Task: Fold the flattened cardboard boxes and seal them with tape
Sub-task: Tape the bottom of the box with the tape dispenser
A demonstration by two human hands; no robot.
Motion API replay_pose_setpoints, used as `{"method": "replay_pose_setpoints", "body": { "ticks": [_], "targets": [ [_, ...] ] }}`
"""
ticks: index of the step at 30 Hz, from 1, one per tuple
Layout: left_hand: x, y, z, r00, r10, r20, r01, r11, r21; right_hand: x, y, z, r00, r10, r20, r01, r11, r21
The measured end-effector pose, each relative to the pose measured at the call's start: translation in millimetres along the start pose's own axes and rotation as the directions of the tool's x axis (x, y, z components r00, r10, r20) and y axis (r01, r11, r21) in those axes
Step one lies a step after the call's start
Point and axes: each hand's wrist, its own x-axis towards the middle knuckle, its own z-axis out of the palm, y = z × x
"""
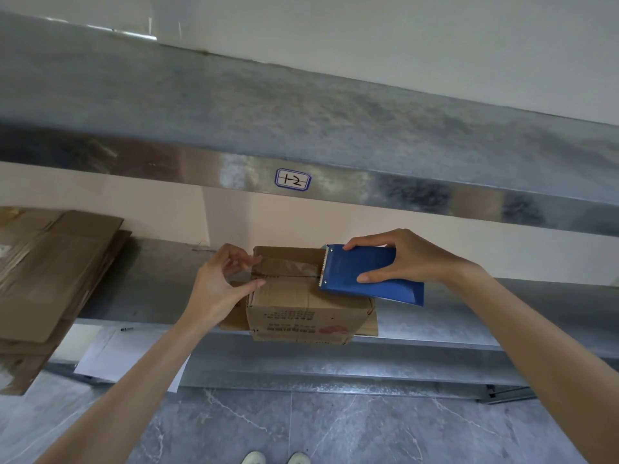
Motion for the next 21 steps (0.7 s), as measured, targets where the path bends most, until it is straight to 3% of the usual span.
{"method": "replay_pose_setpoints", "body": {
  "ticks": [9, 14, 21],
  "targets": [
    [1, 5, -1, 0.999, -0.04, 0.007, 0.04, 0.999, -0.007, 6, 6, 1, 1.0, -0.004, 0.009, 0.004, 1.0, -0.027],
    [4, 10, -7, 0.979, -0.196, -0.052, 0.192, 0.979, -0.075, 10, 8, 0, 1.0, -0.005, 0.029, 0.007, 0.999, -0.045],
    [1, 9, -2, 0.943, -0.31, -0.12, 0.308, 0.951, -0.028, 14, 8, -2, 0.999, -0.014, 0.05, 0.017, 0.997, -0.073]
  ]
}}
